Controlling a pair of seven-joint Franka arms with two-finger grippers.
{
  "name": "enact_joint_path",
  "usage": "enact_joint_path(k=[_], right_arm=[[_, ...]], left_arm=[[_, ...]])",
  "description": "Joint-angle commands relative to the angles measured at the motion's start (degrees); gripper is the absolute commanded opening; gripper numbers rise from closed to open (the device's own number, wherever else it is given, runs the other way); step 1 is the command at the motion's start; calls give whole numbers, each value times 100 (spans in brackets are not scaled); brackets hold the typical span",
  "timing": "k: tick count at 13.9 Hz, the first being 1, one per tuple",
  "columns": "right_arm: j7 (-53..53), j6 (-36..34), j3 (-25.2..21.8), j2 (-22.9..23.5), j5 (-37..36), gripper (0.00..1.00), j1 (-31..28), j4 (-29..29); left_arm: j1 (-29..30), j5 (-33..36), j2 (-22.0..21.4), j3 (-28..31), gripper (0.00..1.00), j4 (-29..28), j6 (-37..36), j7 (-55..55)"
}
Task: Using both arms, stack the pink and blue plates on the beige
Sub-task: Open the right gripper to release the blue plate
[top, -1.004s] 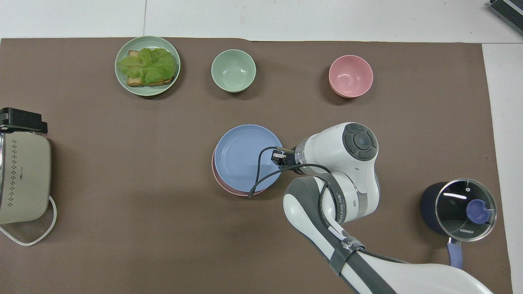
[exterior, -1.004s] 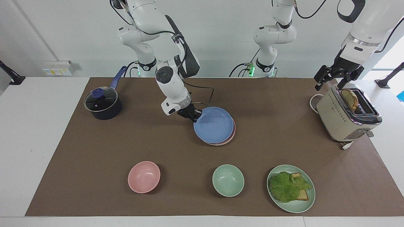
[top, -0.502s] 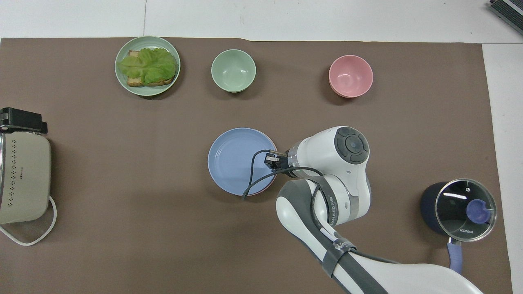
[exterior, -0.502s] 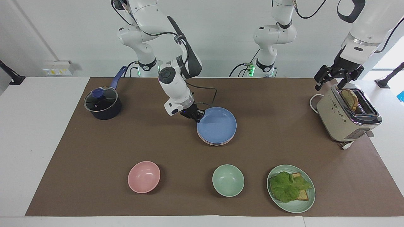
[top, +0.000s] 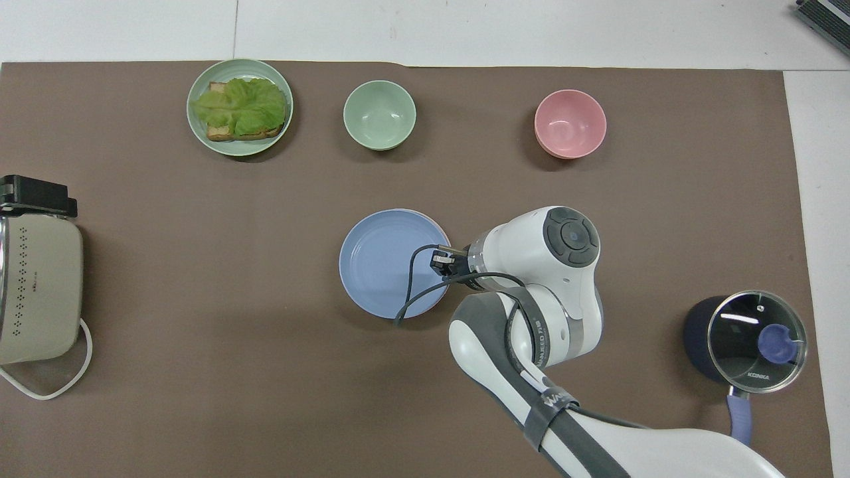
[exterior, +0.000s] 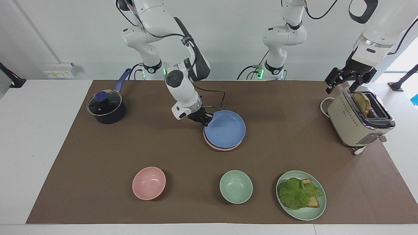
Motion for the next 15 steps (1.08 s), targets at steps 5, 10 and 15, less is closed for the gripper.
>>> enact_joint_path(k=[5,10,15], right_arm=[[117,-129,-63,-346,38,100,-90,38],[108,-656,-72,-1093,-935,100,-766,55],[-469,-1253,-72,-1761,-1825,100,-1565,64]], left_arm=[[9,68,-40,3,100,-10,-89,38],[0,68,-40,3,100,-10,-89,38],[9,68,-40,3,100,-10,-89,38]])
